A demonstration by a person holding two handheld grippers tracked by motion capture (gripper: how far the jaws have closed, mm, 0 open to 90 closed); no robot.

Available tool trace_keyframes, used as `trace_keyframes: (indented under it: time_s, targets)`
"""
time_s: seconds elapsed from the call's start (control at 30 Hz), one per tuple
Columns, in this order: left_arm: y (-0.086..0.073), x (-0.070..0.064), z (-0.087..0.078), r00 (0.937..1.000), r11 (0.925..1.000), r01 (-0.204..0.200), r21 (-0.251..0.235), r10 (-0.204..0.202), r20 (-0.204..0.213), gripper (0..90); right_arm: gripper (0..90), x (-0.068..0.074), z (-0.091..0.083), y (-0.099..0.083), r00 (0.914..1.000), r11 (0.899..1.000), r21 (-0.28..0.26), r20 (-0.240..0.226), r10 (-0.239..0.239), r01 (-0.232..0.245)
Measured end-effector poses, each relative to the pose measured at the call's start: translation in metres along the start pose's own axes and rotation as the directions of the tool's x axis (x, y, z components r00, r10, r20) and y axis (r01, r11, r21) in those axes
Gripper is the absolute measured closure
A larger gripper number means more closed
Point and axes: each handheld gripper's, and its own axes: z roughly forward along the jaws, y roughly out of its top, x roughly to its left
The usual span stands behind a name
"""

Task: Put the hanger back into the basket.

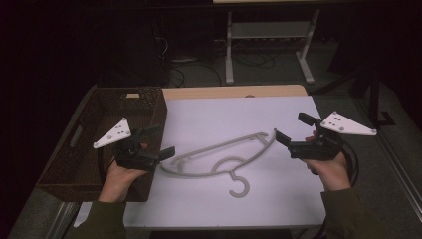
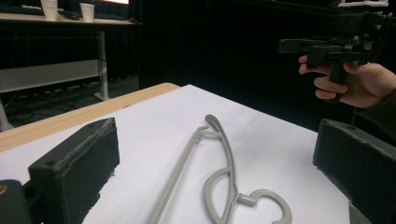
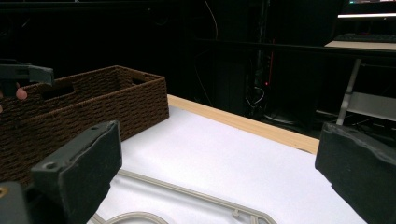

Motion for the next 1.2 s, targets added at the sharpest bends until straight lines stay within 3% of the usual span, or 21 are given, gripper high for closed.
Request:
trace_keyframes:
  time_s: [0.43, 0.53, 0.83, 0.87, 0.97, 1.0, 1.07, 1.1, 1.13, 1.17, 1.2]
  targets:
    - [0.005, -0.012, 0.011, 0.9999, 0.9979, -0.011, 0.063, 0.011, 0.000, 0.1, 1.0, 0.002, 0.005, -0.001, 0.9999, 0.999, 0.041, -0.006, -0.009, 0.009]
    - [0.002, -0.017, 0.020, 0.9999, 0.9915, -0.016, 0.129, 0.016, -0.003, 0.1, 4.7, 0.003, 0.009, -0.001, 0.9998, 0.997, 0.078, -0.007, -0.017, 0.018]
    - [-0.007, -0.023, 0.034, 0.9994, 0.9716, -0.028, 0.235, 0.032, -0.011, 0.1, 15.4, 0.001, 0.023, -0.004, 0.9997, 0.984, 0.175, -0.021, -0.014, 0.017]
    - [-0.010, -0.023, 0.038, 0.9996, 0.9664, -0.024, 0.256, 0.027, -0.008, 0.1, 21.3, -0.001, 0.028, -0.007, 0.9997, 0.977, 0.214, -0.023, -0.013, 0.017]
    - [-0.014, -0.023, 0.041, 0.9997, 0.9625, -0.020, 0.271, 0.023, -0.006, 0.1, 26.9, -0.003, 0.032, -0.011, 0.9997, 0.970, 0.243, -0.022, -0.007, 0.012]
    - [-0.018, -0.023, 0.044, 0.9998, 0.9589, -0.016, 0.283, 0.018, -0.002, 0.1, 34.1, -0.006, 0.038, -0.015, 0.9997, 0.960, 0.279, -0.023, 0.002, 0.005]
    - [-0.021, -0.023, 0.047, 0.9999, 0.9577, -0.016, 0.287, 0.015, 0.004, 0.1, 42.2, -0.009, 0.044, -0.020, 0.9998, 0.948, 0.318, -0.018, 0.008, -0.002]
    - [-0.021, -0.023, 0.047, 0.9999, 0.9577, -0.016, 0.287, 0.015, 0.004, 0.1, 42.2, -0.009, 0.044, -0.020, 0.9998, 0.948, 0.318, -0.018, 0.008, -0.002]
    - [-0.025, -0.024, 0.050, 0.9999, 0.9549, -0.015, 0.297, 0.014, 0.006, 0.1, 47.3, -0.012, 0.053, -0.025, 0.9998, 0.932, 0.363, -0.019, 0.008, -0.001]
    - [-0.025, -0.024, 0.050, 0.9999, 0.9549, -0.015, 0.297, 0.014, 0.006, 0.1, 47.3, -0.012, 0.053, -0.025, 0.9998, 0.932, 0.363, -0.019, 0.008, -0.001]
    - [-0.028, -0.024, 0.052, 0.9998, 0.9524, -0.022, 0.304, 0.020, 0.008, 0.1, 53.5, -0.015, 0.063, -0.029, 0.9996, 0.912, 0.409, -0.018, 0.020, -0.011]
